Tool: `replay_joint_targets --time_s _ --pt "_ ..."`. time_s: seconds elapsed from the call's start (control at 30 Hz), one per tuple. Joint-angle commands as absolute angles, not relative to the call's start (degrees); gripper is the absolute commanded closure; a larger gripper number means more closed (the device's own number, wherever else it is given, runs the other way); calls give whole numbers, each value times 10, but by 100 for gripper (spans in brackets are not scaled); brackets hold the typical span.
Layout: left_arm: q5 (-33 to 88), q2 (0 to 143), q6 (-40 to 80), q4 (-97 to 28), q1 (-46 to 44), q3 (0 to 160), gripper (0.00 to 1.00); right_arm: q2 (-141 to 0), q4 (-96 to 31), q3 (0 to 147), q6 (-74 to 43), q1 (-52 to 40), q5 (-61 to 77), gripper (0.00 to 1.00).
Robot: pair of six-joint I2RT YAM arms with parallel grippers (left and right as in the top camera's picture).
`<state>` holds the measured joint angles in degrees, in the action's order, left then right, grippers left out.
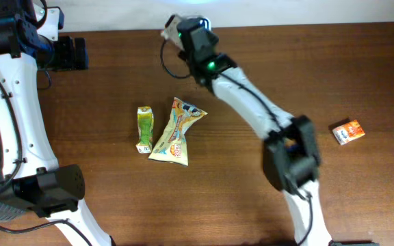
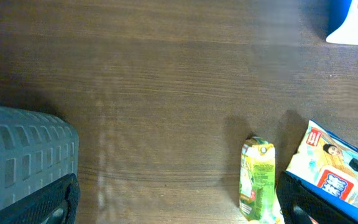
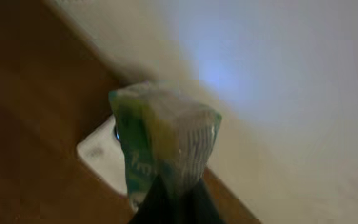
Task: Scan the item barcode
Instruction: 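Lift the green tissue pack with the right gripper to the scanner, then set the green pack down beside the orange pack with right gripper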
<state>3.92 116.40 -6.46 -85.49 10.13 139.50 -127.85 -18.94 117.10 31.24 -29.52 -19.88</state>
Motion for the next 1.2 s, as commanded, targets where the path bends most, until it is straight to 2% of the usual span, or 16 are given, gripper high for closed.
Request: replay_joint_targets --time_s 0.0,0.1,0.2,0.3,0.43,0.63,0.7,0.73,0.8,0.87,0.9,0.97,1.03,1.1,1.13,1.17 --pt "43 1165 -72 -854 106 1395 1 -1118 -318 1180 72 -252 -29 96" --pt "43 1165 -72 -854 106 1395 1 -1023 -494 1180 -72 -175 49 96" --pt "43 1165 -72 -854 106 1395 1 -986 -650 1180 -87 -59 55 96" --pt "43 1165 -72 -854 106 1395 1 -1011 -761 1170 -170 70 58 96" --pt "43 1165 -72 -854 106 1395 1 -1070 -745 1080 -203 181 91 96" --pt "43 1165 -72 -854 105 1395 1 -1142 -643 961 -205 226 99 95" --pt "43 1165 -72 -854 106 1395 1 -1149 -635 951 -205 230 96 85" --pt "43 1165 -72 -854 106 1395 1 -1149 -632 946 -204 234 93 73" --pt "43 1165 -72 -854 105 1395 1 -1149 -636 946 -200 238 91 55" --pt "43 1165 -72 -854 105 1395 1 -1149 -656 954 -167 236 122 43" --pt "43 1165 -72 -854 105 1395 1 -1148 -683 970 -165 235 160 39" --pt "43 1165 -72 -854 105 1395 1 -1148 -732 1011 -113 224 277 39" --pt "43 1165 -72 -854 105 1395 1 -1147 -763 1034 -76 193 337 38" --pt "43 1165 -72 -854 106 1395 1 -1147 -771 1037 -72 123 340 37" --pt "43 1165 -72 -854 106 1395 1 -1148 -755 1028 -73 59 339 33" --pt "43 1165 -72 -854 106 1395 1 -1148 -737 1020 -77 4 339 5"
